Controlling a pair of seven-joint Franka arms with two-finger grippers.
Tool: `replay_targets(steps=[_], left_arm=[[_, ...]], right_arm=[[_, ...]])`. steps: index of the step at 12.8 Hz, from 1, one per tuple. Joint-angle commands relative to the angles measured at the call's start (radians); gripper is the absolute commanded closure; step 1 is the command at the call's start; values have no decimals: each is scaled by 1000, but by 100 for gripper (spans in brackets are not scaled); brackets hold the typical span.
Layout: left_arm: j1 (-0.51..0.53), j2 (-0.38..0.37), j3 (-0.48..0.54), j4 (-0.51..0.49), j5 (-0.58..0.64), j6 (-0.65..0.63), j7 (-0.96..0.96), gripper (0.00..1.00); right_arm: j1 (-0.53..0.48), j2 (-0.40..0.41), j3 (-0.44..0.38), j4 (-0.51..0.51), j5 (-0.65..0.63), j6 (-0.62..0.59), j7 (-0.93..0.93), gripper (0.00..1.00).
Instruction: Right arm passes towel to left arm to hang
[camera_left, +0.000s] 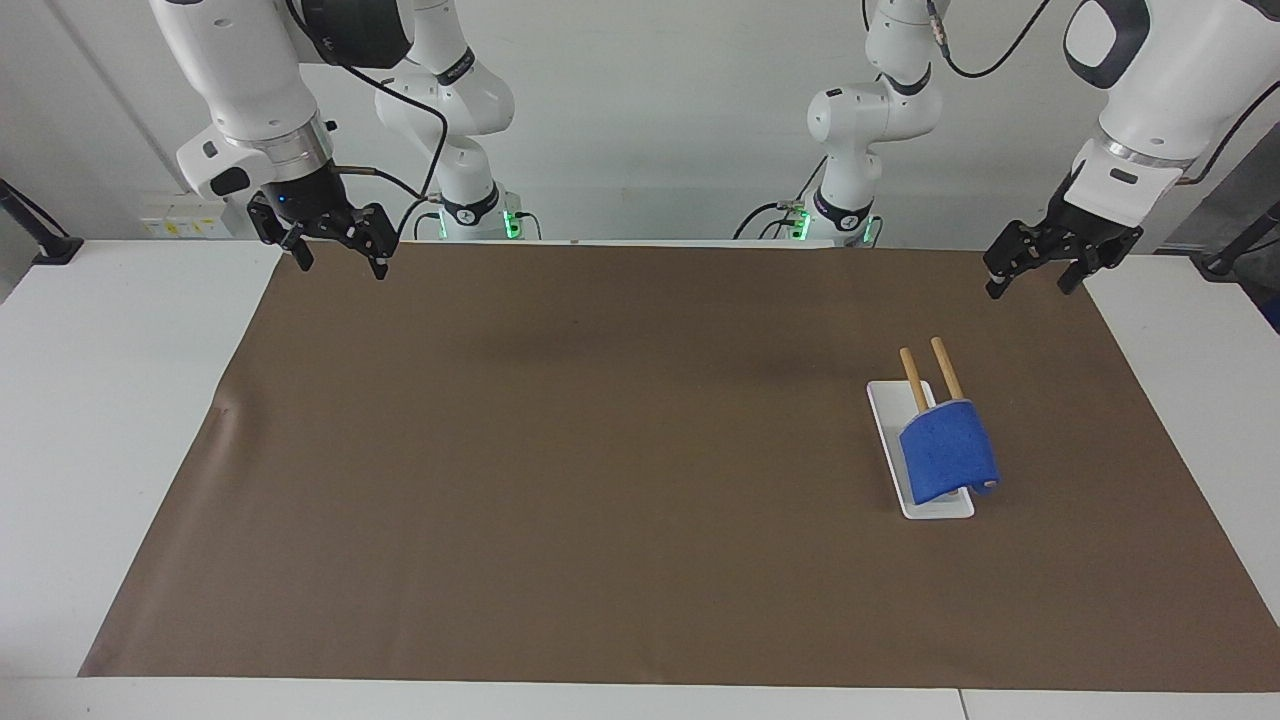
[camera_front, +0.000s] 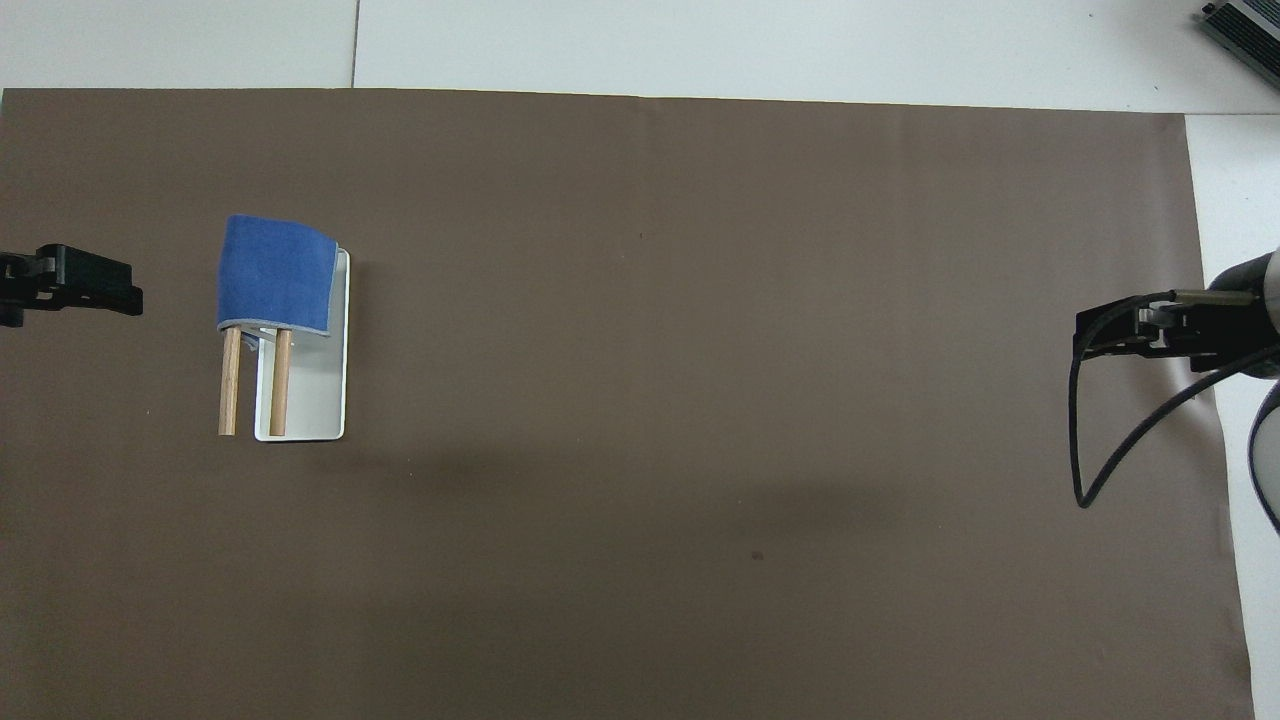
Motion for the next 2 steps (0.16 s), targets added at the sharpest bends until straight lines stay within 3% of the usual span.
replay_targets(steps=[1, 2], left_arm=[[2, -33, 3, -39, 16, 6, 15, 0], [2, -34, 3, -41, 16, 6, 15, 0]], right_arm=[[-3, -4, 5, -6, -2, 4, 8, 0], [-4, -4, 5, -6, -2, 4, 8, 0]])
